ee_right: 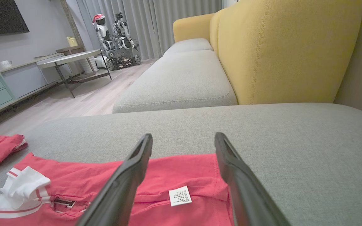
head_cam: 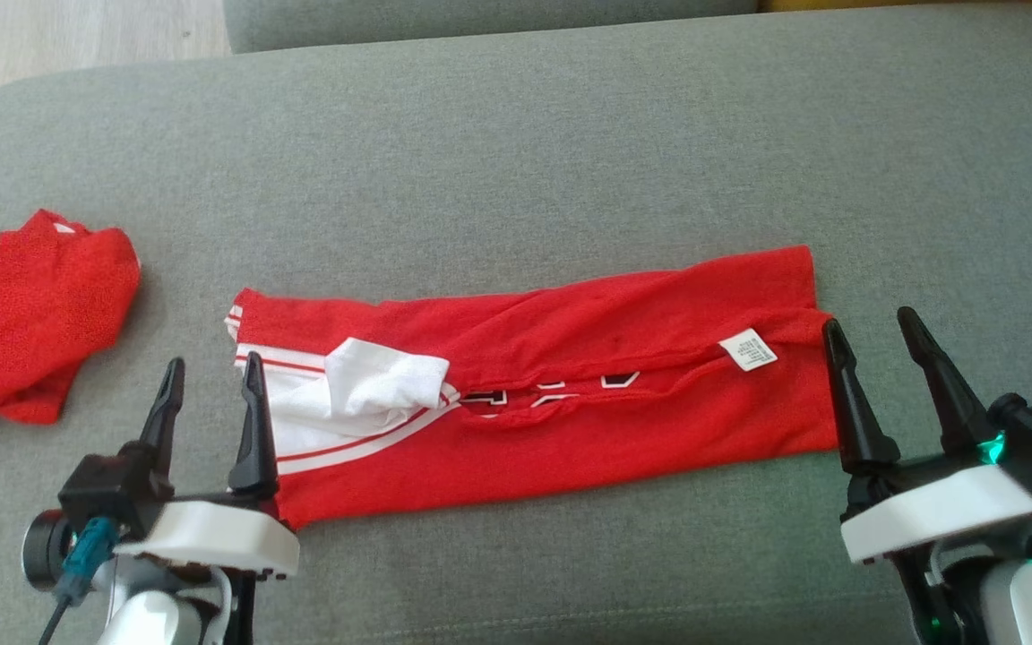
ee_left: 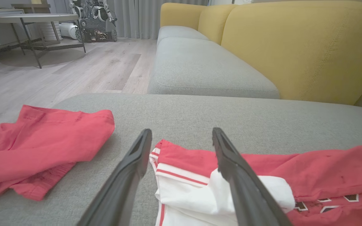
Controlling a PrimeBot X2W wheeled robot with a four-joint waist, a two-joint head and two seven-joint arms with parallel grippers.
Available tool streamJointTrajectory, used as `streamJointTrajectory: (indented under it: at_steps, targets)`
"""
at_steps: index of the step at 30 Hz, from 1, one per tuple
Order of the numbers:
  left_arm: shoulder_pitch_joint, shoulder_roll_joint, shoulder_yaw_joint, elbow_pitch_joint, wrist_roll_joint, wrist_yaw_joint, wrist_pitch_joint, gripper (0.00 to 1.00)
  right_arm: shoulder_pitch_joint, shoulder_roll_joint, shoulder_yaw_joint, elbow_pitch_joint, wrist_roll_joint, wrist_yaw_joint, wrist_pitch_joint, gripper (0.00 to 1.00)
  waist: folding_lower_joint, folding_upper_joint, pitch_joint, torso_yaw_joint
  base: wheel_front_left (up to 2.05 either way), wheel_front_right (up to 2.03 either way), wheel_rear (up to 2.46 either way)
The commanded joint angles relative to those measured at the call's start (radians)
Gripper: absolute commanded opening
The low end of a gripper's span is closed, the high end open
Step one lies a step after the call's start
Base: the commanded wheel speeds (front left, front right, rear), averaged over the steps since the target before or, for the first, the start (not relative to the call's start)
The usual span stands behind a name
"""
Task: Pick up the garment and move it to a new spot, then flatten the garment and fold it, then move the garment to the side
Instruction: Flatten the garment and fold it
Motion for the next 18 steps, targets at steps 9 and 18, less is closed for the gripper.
streamJointTrajectory:
  at_steps: [9, 18]
  targets:
    - [-0.03, 0.025, 0.033, -0.027, -0.008, 0.009, 0.005, 1.0, -0.011, 0.002, 0.01, -0.043, -0.008, -0.001, -0.004, 1.0, 0.0, 0.0, 0.004, 0.001, 0.0, 0.0, 0.0]
    - [-0.042, 0.026, 0.027, -0.03, -0.009, 0.011, 0.007, 1.0, -0.036, -0.002, -0.002, -0.035, -0.01, -0.001, -0.002, 1.0, 0.0, 0.0, 0.019, 0.003, 0.0, 0.0, 0.0]
